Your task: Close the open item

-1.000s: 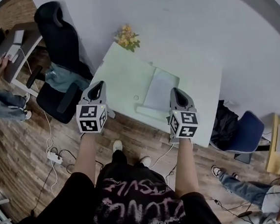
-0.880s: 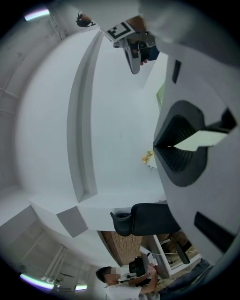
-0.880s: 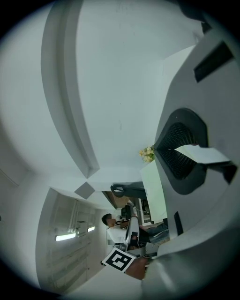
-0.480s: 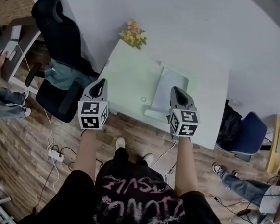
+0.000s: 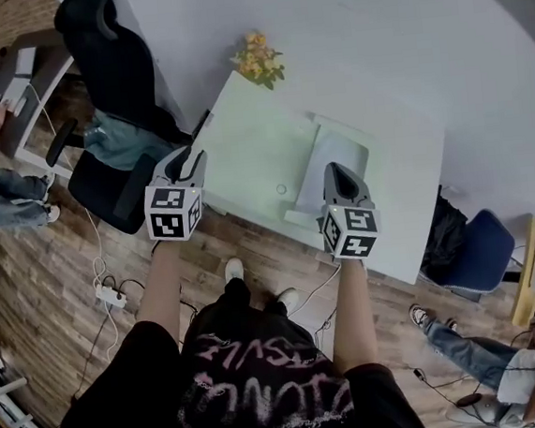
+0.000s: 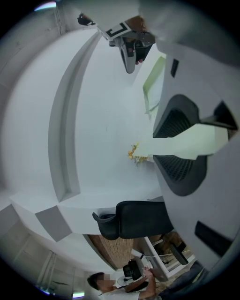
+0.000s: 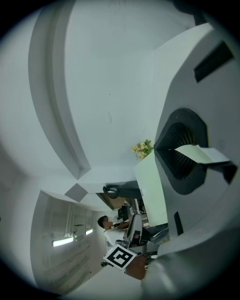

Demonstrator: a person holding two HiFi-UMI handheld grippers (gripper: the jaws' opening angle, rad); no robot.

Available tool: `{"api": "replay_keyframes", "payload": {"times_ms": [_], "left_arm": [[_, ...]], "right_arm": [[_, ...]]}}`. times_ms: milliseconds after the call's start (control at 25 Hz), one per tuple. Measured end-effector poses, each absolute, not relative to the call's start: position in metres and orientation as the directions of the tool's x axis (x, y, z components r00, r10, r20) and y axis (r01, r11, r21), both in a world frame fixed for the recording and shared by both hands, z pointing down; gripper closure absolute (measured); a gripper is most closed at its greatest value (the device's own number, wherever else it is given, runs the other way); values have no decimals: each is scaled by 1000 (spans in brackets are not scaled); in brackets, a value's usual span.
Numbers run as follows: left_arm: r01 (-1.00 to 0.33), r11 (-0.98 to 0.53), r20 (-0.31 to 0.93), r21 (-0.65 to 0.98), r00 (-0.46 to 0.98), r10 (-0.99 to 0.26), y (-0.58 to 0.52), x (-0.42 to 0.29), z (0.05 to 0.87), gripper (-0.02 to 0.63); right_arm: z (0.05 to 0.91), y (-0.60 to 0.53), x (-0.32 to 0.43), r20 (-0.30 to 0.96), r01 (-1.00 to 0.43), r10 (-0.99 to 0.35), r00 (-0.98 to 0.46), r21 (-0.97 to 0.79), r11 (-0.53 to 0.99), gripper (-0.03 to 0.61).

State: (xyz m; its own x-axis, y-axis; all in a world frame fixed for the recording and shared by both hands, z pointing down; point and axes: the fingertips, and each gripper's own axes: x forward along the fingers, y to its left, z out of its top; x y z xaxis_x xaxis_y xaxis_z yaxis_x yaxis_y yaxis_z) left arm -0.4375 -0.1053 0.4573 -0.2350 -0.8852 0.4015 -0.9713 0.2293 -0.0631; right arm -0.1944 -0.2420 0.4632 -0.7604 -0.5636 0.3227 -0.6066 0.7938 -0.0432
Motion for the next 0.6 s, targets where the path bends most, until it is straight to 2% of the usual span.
{"api": "replay_keyframes", "payload": {"times_ms": [240, 600], "left_arm": [[-971, 234, 434, -52, -233, -870, -102, -448, 470, 465], [-957, 289, 443, -9, -263, -857, -81, -469, 479, 465]], "right_arm": [[470, -242, -213, 337, -584, -538, -773, -45, 811, 566], [477, -222, -293, 347, -459, -416, -841, -48, 887, 566]]}}
